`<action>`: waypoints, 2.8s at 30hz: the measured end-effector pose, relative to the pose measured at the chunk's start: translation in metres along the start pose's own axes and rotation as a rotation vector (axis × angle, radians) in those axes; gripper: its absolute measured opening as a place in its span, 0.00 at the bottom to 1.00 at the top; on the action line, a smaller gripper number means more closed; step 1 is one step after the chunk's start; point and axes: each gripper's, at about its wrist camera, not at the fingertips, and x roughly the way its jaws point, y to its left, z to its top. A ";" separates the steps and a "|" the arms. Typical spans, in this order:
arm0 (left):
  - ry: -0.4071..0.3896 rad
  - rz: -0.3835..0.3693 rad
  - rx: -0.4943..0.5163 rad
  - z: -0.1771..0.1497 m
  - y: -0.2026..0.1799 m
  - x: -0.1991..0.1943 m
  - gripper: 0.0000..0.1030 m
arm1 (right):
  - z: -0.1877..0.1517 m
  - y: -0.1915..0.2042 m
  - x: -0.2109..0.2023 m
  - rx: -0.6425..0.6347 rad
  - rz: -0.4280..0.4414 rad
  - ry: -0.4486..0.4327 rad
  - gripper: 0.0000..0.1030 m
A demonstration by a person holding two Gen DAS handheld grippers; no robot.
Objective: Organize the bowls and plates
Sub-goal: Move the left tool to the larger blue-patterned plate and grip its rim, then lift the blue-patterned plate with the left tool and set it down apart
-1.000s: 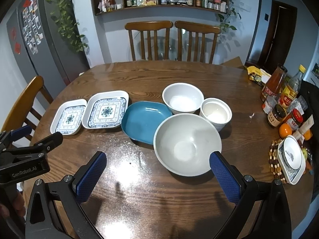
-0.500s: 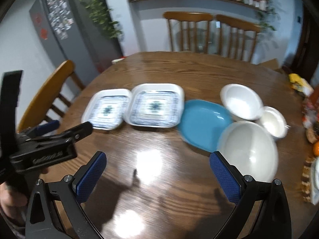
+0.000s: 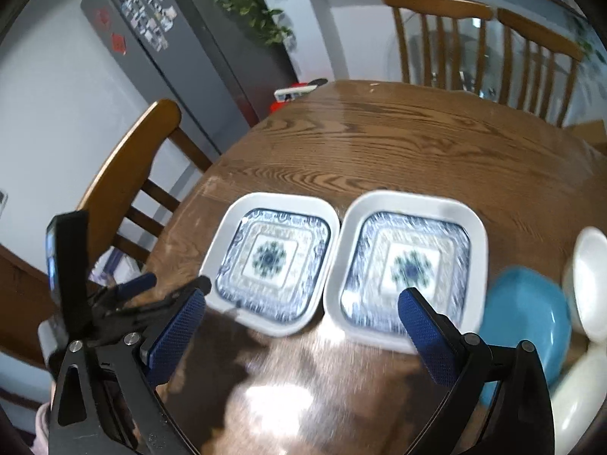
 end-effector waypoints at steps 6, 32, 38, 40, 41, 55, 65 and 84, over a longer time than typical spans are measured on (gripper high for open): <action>0.028 -0.020 0.005 0.001 -0.005 0.014 0.57 | 0.029 -0.009 0.041 -0.010 0.018 0.064 0.78; -0.033 0.005 -0.081 -0.012 0.013 0.013 0.09 | 0.058 0.002 0.116 -0.432 -0.125 0.205 0.15; -0.038 0.003 -0.120 -0.013 0.025 0.009 0.08 | 0.055 0.004 0.103 -0.412 -0.075 0.172 0.12; -0.051 0.005 -0.119 -0.015 0.027 0.001 0.08 | 0.055 0.007 0.097 -0.397 -0.052 0.161 0.12; -0.061 0.006 -0.114 -0.016 0.027 -0.005 0.08 | 0.054 0.009 0.092 -0.392 -0.047 0.157 0.12; -0.099 -0.055 -0.014 -0.053 0.006 -0.074 0.10 | -0.017 0.009 -0.011 -0.267 -0.030 0.079 0.09; -0.044 -0.079 0.138 -0.102 -0.030 -0.078 0.11 | -0.088 -0.027 -0.048 -0.147 -0.077 0.088 0.09; 0.110 -0.103 0.105 -0.172 -0.057 -0.051 0.10 | -0.133 -0.062 -0.021 -0.205 -0.122 0.244 0.11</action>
